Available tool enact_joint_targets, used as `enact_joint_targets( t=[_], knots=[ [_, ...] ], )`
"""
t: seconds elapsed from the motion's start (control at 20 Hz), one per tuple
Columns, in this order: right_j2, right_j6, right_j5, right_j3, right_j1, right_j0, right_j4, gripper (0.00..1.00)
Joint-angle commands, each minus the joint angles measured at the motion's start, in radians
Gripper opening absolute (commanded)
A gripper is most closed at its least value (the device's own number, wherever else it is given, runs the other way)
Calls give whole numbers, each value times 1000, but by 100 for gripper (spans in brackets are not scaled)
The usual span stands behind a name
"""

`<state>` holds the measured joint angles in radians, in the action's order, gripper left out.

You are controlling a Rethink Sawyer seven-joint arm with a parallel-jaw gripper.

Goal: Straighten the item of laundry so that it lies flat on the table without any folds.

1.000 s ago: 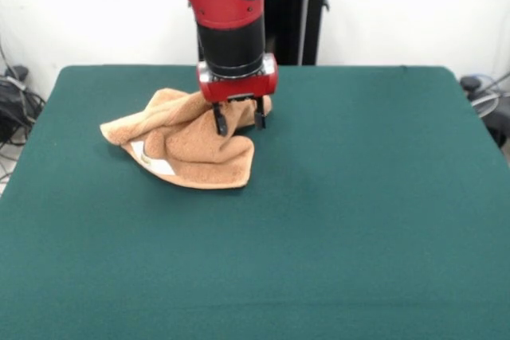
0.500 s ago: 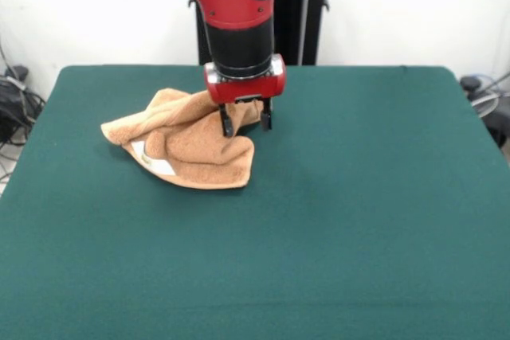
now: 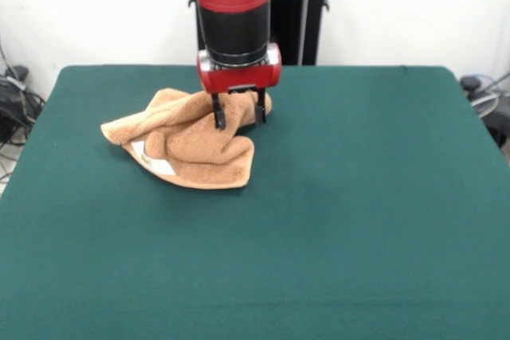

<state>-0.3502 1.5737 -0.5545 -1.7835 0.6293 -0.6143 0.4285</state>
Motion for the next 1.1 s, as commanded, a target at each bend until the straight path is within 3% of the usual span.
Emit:
enact_joint_targets(
  t=[0.05,0.55,0.8,1.1],
  knots=[
    [-4,42,-105,20,6,2,-34,100],
    [-3,48,-116,27,25,19,-26,100],
    [-22,18,-177,115,-21,32,-33,100],
    [-23,24,-192,132,-22,39,-31,100]
  ],
)
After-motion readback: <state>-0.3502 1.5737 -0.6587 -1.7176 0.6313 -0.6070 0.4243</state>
